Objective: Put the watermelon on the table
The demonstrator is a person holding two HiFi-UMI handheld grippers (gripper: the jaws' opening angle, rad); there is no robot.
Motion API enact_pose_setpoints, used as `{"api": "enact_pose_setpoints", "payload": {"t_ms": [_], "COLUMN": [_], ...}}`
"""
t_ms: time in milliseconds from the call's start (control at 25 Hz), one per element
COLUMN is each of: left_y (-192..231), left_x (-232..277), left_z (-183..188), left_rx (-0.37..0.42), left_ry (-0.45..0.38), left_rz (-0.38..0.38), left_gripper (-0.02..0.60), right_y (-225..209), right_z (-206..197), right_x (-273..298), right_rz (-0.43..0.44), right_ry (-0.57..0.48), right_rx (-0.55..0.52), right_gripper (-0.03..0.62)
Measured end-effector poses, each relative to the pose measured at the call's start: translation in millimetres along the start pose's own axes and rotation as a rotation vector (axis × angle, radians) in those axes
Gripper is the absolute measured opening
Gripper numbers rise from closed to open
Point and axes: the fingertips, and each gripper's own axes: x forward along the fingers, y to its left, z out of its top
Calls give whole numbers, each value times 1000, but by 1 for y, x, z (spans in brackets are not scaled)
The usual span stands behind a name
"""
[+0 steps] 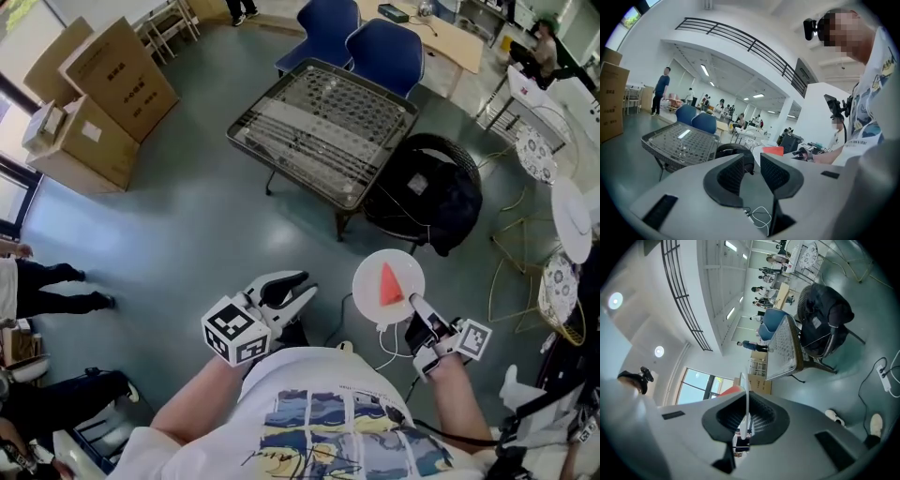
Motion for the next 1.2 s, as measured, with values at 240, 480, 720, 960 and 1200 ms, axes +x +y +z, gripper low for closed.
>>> {"api": "enact_pose_setpoints", "payload": {"t_ms": [240, 480, 720, 960, 1200], "left_y": [113, 205, 263, 330, 402], "left_x": [-53, -102, -125, -118, -76], "left_z": [53, 88, 92, 113, 169], "left_rx": [-1, -21, -84, -152, -129], "left_ry": [-24, -51, -63, -89, -73], "left_rz": [17, 65, 129, 167, 218], "left_gripper": [112, 14, 9, 9, 9], "right_y": [22, 21, 13, -17, -47], "right_z": [1, 15, 25, 63, 137], "right_x": [144, 266, 351, 440, 537], "right_rz": [2, 26, 12, -7, 5], "right_ry": [22, 34, 102, 156, 194], "right_rx": [-3, 5, 15, 24, 16], "right_gripper": [18, 18, 18, 18, 18]}}
